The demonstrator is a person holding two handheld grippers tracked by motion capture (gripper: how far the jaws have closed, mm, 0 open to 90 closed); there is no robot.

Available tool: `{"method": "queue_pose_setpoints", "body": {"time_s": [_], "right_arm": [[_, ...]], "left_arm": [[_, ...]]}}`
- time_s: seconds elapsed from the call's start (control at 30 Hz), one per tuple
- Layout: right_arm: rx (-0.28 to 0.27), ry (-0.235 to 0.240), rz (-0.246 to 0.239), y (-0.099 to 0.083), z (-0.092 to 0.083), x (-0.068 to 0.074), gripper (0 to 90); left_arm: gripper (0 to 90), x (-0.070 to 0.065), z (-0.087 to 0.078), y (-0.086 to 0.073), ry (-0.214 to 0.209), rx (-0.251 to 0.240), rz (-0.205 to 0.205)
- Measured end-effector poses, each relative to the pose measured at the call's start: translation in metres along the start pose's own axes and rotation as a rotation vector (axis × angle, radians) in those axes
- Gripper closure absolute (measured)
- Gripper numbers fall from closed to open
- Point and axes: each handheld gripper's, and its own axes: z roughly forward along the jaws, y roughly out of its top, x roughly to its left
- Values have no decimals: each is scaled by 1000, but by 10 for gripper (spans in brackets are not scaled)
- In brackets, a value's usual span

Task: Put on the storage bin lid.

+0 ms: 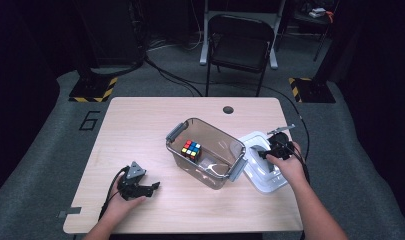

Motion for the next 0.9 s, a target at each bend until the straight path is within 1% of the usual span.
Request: {"method": "queue_pose_setpoints", "body": {"time_s": [0.07,0.13,0.2,0.23,0.4,0.43,0.53,0.57,0.63,0.67,0.8,0.83,0.9], "right_arm": [[0,1,12,-1,2,0,413],[2,7,5,-2,4,-2,428],[7,18,19,-3,5,-2,450],[8,23,21,-3,6,-3,464],[15,23,34,-6,11,-4,500],[17,27,45,-6,11,-4,505],[18,33,43,-7,13,-5,530],[18,41,49,-7,14,-4,538],[20,41,50,-8,16,-4,555],[21,44,61,-8,16,-3,571],[29,41,49,-8,19,-3,607],[32,38,59,-8,19,-2,610],[33,36,60,-7,19,-2,624]], "left_arm": [[229,0,0,0,0,0,0],[229,0,0,0,0,0,0],[229,0,0,0,0,-3,-3],[229,0,0,0,-3,0,2],[229,0,0,0,-2,0,2],[229,0,0,0,-2,0,2],[229,0,0,0,-2,0,2],[229,0,0,0,-2,-2,-1],[229,0,0,0,-2,0,2],[229,0,0,0,-2,0,1],[229,0,0,0,-2,0,2],[229,0,0,0,-2,0,2],[229,0,0,0,-3,-2,-1]]}}
